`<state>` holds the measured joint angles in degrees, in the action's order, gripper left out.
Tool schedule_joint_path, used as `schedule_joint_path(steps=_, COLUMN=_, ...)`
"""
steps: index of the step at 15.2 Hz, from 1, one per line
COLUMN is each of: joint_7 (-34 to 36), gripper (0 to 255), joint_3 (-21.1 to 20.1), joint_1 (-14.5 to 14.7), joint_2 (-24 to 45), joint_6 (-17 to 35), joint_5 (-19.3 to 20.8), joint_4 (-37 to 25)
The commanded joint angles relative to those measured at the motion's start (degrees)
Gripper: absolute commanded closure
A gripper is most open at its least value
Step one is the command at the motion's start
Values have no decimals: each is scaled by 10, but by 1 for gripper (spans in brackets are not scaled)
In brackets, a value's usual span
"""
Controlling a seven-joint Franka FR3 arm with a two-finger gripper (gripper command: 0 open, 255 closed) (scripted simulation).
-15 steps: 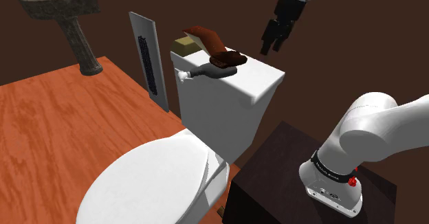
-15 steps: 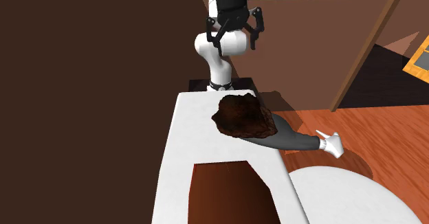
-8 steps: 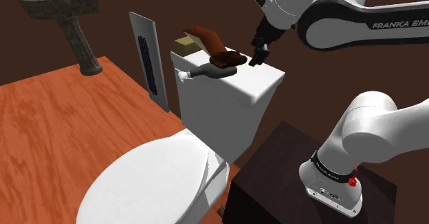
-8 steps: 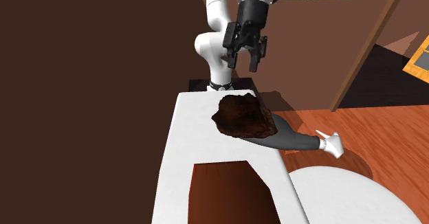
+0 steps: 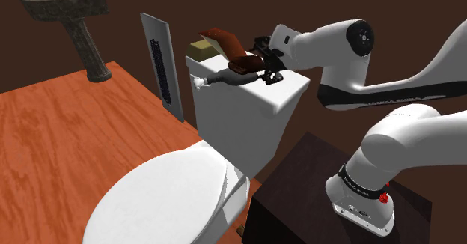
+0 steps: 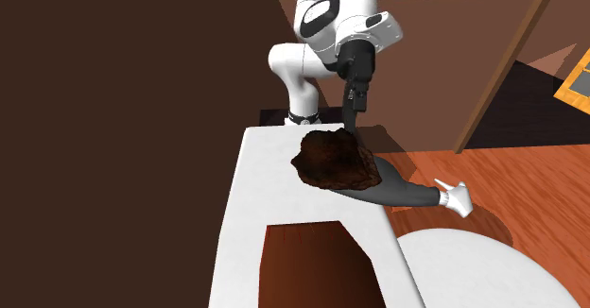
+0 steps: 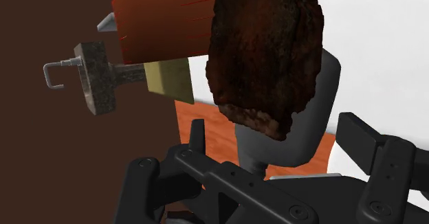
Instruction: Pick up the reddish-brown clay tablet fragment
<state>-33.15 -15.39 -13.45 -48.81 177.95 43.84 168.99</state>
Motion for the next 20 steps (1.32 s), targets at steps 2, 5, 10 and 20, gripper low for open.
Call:
schedule_joint_path(steps=2, joint_7=21, gripper=0, joint_3=-41, joint_1=-52, joint_2=9, joint_6=52, joint_5=14, joint_4=13)
schedule_joint_path(steps=5, joint_7=31, gripper=0, joint_3=-67, joint_1=-80, joint_2=12, joint_6=76, joint_5=14, joint_4=19)
schedule_joint_path(steps=10, joint_7=30, gripper=255, joint_3=-66, joint_1=-80, joint_2=11, joint_6=75, joint_5=14, joint_4=19)
schedule_joint_path(steps=20, joint_7=-2, gripper=255, joint_3=6, joint_1=2, joint_2=1, joint_6=5, joint_5=8, joint_4=-1)
